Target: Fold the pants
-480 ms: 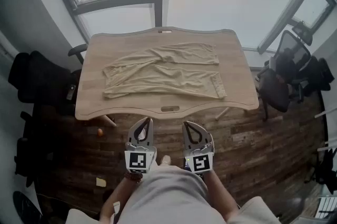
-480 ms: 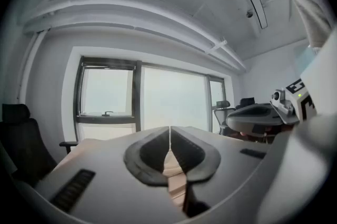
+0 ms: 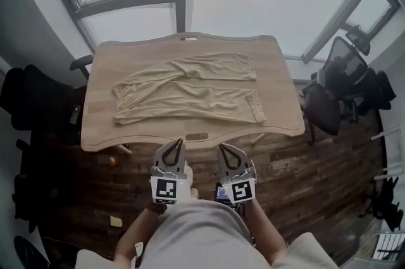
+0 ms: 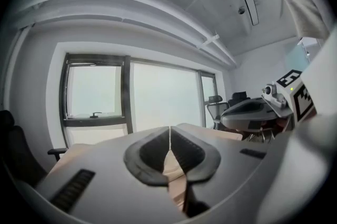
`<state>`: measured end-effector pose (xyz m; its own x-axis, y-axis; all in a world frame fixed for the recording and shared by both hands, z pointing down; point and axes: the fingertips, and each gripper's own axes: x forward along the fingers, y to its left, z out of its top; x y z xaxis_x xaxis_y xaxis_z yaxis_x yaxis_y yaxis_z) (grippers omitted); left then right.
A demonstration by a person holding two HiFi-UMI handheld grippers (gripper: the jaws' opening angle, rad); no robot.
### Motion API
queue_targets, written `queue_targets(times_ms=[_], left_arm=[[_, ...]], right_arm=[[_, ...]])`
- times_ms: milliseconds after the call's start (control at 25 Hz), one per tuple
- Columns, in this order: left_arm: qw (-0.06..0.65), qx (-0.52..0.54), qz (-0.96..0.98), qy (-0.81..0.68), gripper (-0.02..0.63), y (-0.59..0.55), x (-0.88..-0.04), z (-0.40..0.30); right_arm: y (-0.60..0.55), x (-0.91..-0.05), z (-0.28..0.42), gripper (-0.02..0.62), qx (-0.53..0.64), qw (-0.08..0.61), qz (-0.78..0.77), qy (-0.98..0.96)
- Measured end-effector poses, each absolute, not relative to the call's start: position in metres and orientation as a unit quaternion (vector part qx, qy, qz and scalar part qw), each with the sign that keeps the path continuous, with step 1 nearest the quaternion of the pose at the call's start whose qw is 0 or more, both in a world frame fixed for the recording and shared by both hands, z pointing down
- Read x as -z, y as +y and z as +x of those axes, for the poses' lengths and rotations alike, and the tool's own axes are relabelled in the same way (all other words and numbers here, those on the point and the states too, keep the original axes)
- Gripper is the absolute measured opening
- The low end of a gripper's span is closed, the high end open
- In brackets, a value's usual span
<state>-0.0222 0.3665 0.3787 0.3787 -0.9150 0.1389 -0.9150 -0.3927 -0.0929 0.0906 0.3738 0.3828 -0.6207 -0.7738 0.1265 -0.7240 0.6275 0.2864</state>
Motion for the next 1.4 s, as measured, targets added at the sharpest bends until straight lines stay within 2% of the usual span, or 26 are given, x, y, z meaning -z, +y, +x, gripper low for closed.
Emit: queue_targets(times_ms=[440,600,800,880,1080,1240,1400], left_arm=[[-0.029,0.07,-0.843,0.532,0.012,0.243,-0.403,-0.028],[-0.061,0.091,-0.847,0.521,0.012,0.206,-0.42,-0.023],[-0.032,0.107,-0.847,0.52,0.012,0.169,-0.43,-0.008],[-0.046,0.114,-0.841,0.526,0.013,0.157,-0.435,0.002],[-0.056,0.123,-0.804,0.578,0.012,0.118,-0.447,0.019],[-0.071,0.162,-0.782,0.597,0.014,0.098,-0.458,0.043],[-0.077,0.165,-0.769,0.613,0.013,0.075,-0.463,0.068]], right_arm=[[0.25,-0.405,0.111,0.006,0.1,0.218,0.422,-0.874],[0.199,-0.416,0.144,0.008,0.1,0.241,0.426,-0.867],[0.135,-0.444,0.193,0.008,0.094,0.274,0.408,-0.866],[0.106,-0.456,0.212,0.008,0.09,0.282,0.397,-0.869],[0.032,-0.503,0.251,0.008,0.09,0.303,0.346,-0.884],[-0.015,-0.561,0.294,0.023,0.1,0.363,0.274,-0.885],[-0.052,-0.626,0.33,0.071,0.099,0.429,0.21,-0.873]])
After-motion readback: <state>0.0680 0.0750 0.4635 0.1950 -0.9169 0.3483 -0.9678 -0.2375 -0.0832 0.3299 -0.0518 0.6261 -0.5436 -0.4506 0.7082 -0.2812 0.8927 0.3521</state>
